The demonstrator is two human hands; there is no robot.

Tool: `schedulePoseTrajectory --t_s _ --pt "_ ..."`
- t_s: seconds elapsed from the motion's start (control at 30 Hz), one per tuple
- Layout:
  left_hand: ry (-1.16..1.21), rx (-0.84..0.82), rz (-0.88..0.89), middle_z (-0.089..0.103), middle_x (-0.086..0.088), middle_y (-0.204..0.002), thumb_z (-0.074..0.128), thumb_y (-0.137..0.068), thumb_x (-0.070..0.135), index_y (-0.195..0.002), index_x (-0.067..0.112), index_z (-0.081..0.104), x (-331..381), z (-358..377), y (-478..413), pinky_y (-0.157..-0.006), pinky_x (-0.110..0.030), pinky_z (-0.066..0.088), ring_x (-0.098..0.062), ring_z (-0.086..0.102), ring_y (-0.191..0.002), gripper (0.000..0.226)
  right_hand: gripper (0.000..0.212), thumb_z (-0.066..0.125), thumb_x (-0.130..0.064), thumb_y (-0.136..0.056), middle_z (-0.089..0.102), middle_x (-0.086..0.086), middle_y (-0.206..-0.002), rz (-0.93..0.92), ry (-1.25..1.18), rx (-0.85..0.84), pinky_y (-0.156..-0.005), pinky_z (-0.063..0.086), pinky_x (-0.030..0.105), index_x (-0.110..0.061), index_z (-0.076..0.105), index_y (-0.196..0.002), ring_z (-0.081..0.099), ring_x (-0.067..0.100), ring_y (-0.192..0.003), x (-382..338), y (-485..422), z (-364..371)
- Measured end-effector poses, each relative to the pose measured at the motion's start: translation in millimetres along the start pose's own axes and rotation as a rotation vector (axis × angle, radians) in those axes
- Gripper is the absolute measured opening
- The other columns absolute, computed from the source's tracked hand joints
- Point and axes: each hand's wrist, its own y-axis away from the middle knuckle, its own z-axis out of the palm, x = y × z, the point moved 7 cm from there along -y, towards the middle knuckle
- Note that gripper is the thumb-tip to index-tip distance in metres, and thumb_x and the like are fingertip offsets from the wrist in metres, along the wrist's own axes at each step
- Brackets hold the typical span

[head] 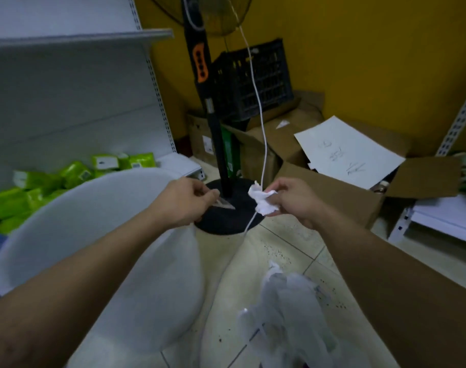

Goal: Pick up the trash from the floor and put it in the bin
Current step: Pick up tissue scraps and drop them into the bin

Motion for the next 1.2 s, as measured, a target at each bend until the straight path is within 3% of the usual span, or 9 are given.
schedulePoseTrajectory --t_s 0.13,0.27,0.37,0.47,0.57,0.67,0.8,0.97,1.2 --pt "0.051 0.194 0.005 0.068 0.005 -0.073 0.056 -0.09 0.015 -0.09 0.024 0.068 -45.9 -54.5 10.6 -0.039 -0.01 0.04 -0.002 0.063 -0.049 0.015 0.015 0.065 -0.005 -0.085 0.07 0.006 -0.085 -0.15 0.089 -0.004 -0.067 0.053 0.027 -0.018 0.071 -0.082 0.064 0.018 -0.078 -46.5 -2.5 41.9" --pt "-0.051 0.313 -0.059 0.072 -0.004 -0.074 0.053 -0.081 0.007 -0.109 0.023 0.06 -101.1 -94.3 25.8 -0.054 -0.024 0.049 -0.018 0.068 -0.063 0.033 0.013 0.064 -0.011 -0.088 0.069 0.001 -0.083 -0.229 0.044 -0.049 -0.058 0.051 0.023 -0.02 0.072 -0.095 0.065 0.015 -0.075 -80.5 -8.2 104.9" --pt "-0.24 0.325 -0.129 0.071 -0.016 -0.095 0.053 -0.081 0.012 -0.106 0.018 0.063 -131.8 -111.8 31.7 -0.076 -0.034 0.051 -0.034 0.065 -0.092 0.028 0.021 0.063 -0.016 -0.088 0.069 0.001 -0.095 -0.311 0.21 -0.067 -0.073 0.049 0.027 -0.017 0.07 -0.108 0.062 0.015 -0.085 -96.4 -10.4 155.2" --pt "-0.393 0.195 -0.172 0.061 -0.014 -0.124 0.059 -0.084 0.029 -0.126 0.019 0.054 -147.1 -107.5 31.4 -0.093 -0.038 0.048 -0.033 0.057 -0.114 0.043 0.047 0.064 -0.027 -0.086 0.06 0.007 -0.126 -0.302 0.505 -0.139 -0.094 0.044 0.032 -0.024 0.054 -0.132 0.056 0.02 -0.107 -93.0 -12.3 193.1" --pt "-0.359 0.218 -0.04 0.056 -0.009 -0.132 0.06 -0.085 0.038 -0.127 0.019 0.054 -129.3 -99.1 26.4 -0.099 -0.039 0.044 -0.028 0.053 -0.118 0.046 0.067 0.066 -0.039 -0.083 0.042 0.007 -0.144 -0.261 0.673 -0.098 -0.11 0.033 0.047 -0.03 0.037 -0.143 0.041 0.029 -0.131 -84.3 -16.0 190.3" --pt "-0.273 0.249 0.149 0.061 -0.001 -0.125 0.06 -0.084 0.041 -0.118 0.025 0.06 -87.8 -76.2 25.5 -0.097 -0.037 0.045 -0.022 0.055 -0.114 0.037 0.066 0.067 -0.039 -0.082 0.043 0.006 -0.142 -0.236 0.64 -0.02 -0.109 0.036 0.049 -0.03 0.039 -0.141 0.043 0.029 -0.129 -75.9 -20.7 157.2" --pt "-0.296 0.17 0.399 0.062 0.003 -0.121 0.057 -0.085 0.042 -0.117 0.03 0.059 -24.8 -16.5 32.2 -0.094 -0.035 0.043 -0.018 0.054 -0.111 0.035 0.065 0.07 -0.031 -0.083 0.051 0.007 -0.14 -0.071 0.632 -0.031 -0.098 0.049 0.039 -0.024 0.042 -0.142 0.055 0.025 -0.118 -28.5 -25.9 93.1" --pt "-0.426 -0.041 0.663 0.06 0.002 -0.12 0.051 -0.089 0.038 -0.12 0.027 0.058 17.3 72.2 42.1 -0.098 -0.035 0.037 -0.019 0.051 -0.111 0.034 0.061 0.071 -0.028 -0.083 0.044 0.008 -0.146 0.208 0.733 -0.098 -0.094 0.041 0.032 -0.023 0.045 -0.139 0.048 0.026 -0.127 71.0 -7.7 15.5" --pt "-0.148 -0.513 0.346 0.049 -0.004 -0.136 0.057 -0.089 0.04 -0.136 0.025 0.043 -7.5 216.0 22.2 -0.093 -0.027 0.038 -0.021 0.048 -0.121 0.051 0.046 0.068 -0.023 -0.085 0.047 0.011 -0.143 0.471 0.747 -0.144 -0.103 0.038 0.032 -0.02 0.057 -0.13 0.047 0.026 -0.128 180.8 16.3 -33.5"
